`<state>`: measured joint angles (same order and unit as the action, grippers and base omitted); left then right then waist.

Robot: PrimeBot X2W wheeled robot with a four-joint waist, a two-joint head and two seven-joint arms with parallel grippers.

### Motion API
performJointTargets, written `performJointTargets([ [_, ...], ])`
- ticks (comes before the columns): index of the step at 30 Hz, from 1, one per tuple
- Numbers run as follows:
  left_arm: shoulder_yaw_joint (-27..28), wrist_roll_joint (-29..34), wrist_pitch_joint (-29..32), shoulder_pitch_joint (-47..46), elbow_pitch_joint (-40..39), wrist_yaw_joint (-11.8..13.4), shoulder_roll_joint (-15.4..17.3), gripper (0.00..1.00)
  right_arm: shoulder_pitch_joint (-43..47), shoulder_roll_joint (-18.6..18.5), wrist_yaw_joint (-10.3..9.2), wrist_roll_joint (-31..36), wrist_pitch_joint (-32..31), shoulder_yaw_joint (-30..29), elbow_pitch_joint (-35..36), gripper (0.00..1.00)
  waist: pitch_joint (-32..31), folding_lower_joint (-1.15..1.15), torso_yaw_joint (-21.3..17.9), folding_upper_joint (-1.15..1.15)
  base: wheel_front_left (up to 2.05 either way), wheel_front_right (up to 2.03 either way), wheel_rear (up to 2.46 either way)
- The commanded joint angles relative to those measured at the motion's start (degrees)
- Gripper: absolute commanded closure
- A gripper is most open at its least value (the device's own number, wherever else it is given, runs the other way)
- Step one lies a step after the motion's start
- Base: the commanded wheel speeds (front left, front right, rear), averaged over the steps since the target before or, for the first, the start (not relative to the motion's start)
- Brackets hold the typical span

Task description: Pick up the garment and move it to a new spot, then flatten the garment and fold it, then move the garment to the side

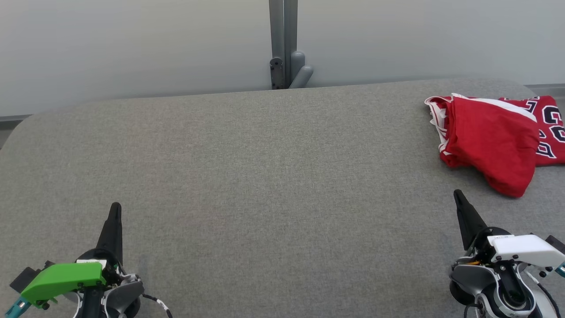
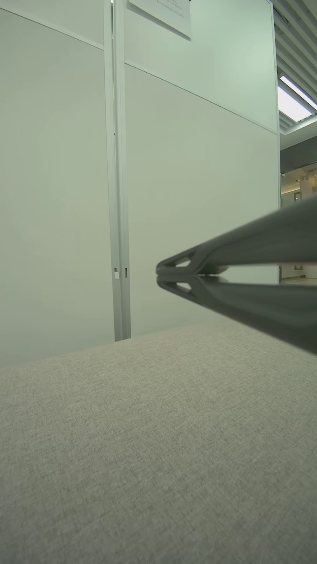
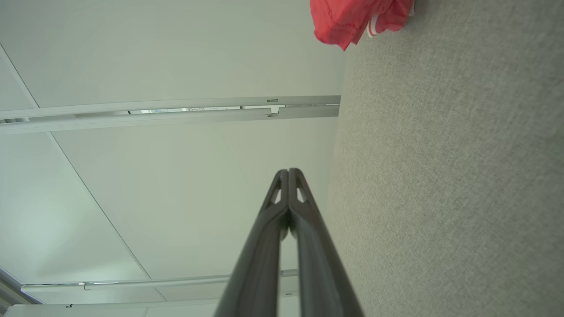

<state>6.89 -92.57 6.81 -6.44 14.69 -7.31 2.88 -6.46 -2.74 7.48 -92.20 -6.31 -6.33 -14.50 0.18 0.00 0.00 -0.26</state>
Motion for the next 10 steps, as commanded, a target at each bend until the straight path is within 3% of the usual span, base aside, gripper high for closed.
performJointTargets([
  [1, 0.0, 0.5, 0.1, -0.7, -0.3, -0.4, 0.1, 1.0, -0.6, -0.3, 0.02, -0.4, -0.2, 0.1, -0.1, 1.0, 0.0, 0.0, 0.0, 0.26, 0.0, 0.0, 0.0],
  [10, 0.0, 0.5, 0.1, -0.7, -0.3, -0.4, 0.1, 1.0, -0.6, -0.3, 0.02, -0.4, -0.2, 0.1, -0.1, 1.0, 0.0, 0.0, 0.0, 0.26, 0.0, 0.0, 0.0],
])
